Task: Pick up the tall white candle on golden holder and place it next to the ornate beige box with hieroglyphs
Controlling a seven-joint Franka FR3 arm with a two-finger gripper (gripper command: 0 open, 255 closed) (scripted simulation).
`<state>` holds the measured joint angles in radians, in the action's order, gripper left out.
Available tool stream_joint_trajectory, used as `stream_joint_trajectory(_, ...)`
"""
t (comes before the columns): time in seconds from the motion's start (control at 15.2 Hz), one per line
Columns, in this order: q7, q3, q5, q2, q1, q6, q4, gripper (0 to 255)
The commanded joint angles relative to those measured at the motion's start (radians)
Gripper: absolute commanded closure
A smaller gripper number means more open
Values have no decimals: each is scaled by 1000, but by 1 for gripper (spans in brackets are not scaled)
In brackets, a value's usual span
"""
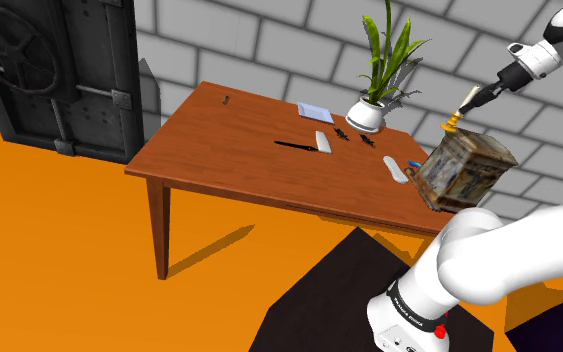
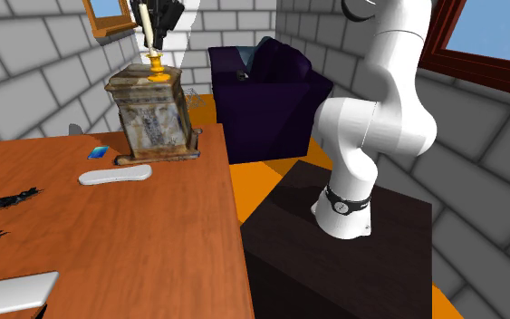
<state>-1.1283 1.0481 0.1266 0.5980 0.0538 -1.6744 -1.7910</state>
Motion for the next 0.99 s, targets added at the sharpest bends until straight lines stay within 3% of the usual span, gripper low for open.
stream_joint_trajectory(0.0, -3, 1, 7, 9, -9, -31, -39, 255)
stream_joint_trajectory(0.92, -29, 34, 45, 48, -45, -199, -239, 255)
